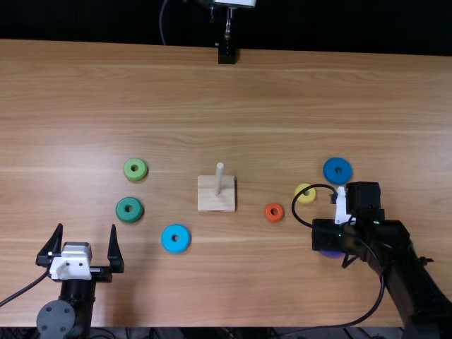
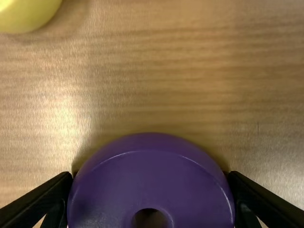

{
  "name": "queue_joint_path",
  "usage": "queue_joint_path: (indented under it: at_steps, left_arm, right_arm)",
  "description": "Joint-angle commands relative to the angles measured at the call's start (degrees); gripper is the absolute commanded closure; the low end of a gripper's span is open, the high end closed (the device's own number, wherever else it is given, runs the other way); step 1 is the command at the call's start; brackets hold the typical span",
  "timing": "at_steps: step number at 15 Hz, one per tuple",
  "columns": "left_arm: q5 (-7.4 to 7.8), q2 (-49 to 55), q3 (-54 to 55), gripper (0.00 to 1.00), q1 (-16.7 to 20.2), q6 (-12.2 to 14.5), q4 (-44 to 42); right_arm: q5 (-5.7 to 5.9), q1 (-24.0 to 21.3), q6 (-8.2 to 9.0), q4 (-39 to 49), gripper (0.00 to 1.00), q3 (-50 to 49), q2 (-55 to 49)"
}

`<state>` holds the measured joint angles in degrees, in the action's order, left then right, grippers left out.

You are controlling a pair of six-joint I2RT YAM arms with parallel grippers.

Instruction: Build the Hanoi tower: stack the rings onto the peg from bottom to top in this color order: purple, dark blue, light blue, dark green, light green, yellow, orange.

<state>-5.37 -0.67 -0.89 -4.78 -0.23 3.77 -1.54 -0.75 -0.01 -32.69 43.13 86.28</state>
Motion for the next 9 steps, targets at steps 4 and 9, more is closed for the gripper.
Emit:
queue_joint_path:
  at_steps: [4,9]
  left_arm:
    - [-0.43,0.7,0.9,0.00,0.4,0.1,1.9]
    - [-0.43,0.7,0.9,0.00,0.4,0.1,2.0]
  right_arm:
    - [-0.57,1.1,0.54,-10.2,1.00,12.1,0.4]
    - [-0.25,12.6,0.12,-21.3,1.00,29.4,0.6]
